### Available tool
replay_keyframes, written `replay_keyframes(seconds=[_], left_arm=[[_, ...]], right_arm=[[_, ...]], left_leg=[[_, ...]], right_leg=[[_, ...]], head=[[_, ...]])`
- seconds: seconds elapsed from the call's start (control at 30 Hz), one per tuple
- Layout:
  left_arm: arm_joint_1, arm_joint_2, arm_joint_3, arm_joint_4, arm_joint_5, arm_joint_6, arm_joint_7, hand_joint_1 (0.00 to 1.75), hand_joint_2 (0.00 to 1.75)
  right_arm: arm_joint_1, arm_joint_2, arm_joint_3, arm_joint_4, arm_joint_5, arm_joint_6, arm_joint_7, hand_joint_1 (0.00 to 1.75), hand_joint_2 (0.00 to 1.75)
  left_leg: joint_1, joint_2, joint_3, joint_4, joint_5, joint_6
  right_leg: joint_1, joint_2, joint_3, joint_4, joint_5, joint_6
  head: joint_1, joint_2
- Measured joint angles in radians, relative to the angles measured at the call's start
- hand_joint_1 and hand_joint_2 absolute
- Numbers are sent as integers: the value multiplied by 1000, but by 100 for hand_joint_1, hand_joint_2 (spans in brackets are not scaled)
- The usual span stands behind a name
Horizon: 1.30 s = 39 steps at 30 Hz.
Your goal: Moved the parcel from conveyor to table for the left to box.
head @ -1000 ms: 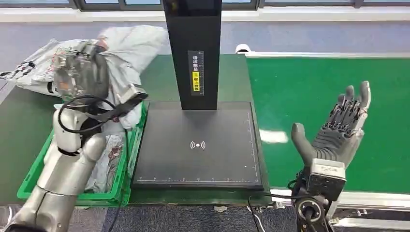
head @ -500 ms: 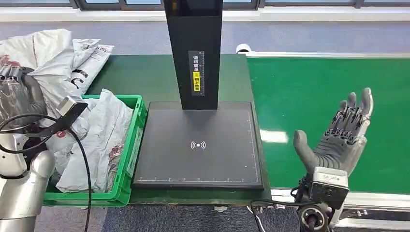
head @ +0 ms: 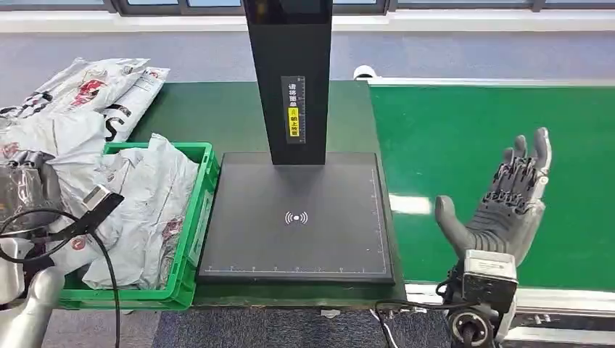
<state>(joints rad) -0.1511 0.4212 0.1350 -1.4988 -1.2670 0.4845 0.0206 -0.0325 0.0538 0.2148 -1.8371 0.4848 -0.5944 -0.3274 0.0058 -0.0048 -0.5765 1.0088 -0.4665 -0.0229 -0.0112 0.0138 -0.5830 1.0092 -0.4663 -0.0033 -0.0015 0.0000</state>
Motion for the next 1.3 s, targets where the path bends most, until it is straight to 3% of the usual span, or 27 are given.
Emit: replay_keyframes(seconds=[0.3, 0.33, 0.5, 0.57, 0.67, 1.3], left_arm=[[18, -25, -11, 26, 0, -43, 3, 175, 175], [20, -28, -13, 29, 0, -43, 4, 0, 175], [20, -43, -24, 45, 10, -65, -20, 0, 175], [9, -67, -30, 58, 30, -94, -65, 0, 175], [-38, -111, -93, 138, 2, -45, -29, 0, 175], [-66, -138, -161, 208, 17, -30, -12, 0, 175]], right_arm=[[-4, 0, 0, -5, 2, 19, 1, 0, 175], [-4, 0, 0, -5, 2, 19, 1, 0, 175], [-7, 0, 0, -5, 1, 18, 1, 0, 175], [-8, 0, 0, -5, 0, 14, 2, 0, 175], [-16, 0, 0, -5, -6, 13, 7, 0, 175], [-19, 0, 0, -5, -11, 12, 11, 0, 175]], left_leg=[[0, 0, 0, 0, 0, 0], [0, 0, 0, 0, 0, 0], [0, 0, 0, 0, 0, 0], [0, -1, 0, 0, 0, 0], [0, -3, 0, 0, 0, 0], [0, 0, 0, 0, 0, 0]], right_leg=[[0, 0, 0, 0, 0, 0], [0, 0, 0, 0, 0, 0], [0, 0, -1, 0, 0, 0], [0, -1, -1, 0, 0, 0], [0, -5, 2, -1, 0, 0], [0, -2, 0, 0, 1, -1]], head=[[0, 0], [0, 0], [0, 0], [0, 0], [0, 0], [0, 0]])
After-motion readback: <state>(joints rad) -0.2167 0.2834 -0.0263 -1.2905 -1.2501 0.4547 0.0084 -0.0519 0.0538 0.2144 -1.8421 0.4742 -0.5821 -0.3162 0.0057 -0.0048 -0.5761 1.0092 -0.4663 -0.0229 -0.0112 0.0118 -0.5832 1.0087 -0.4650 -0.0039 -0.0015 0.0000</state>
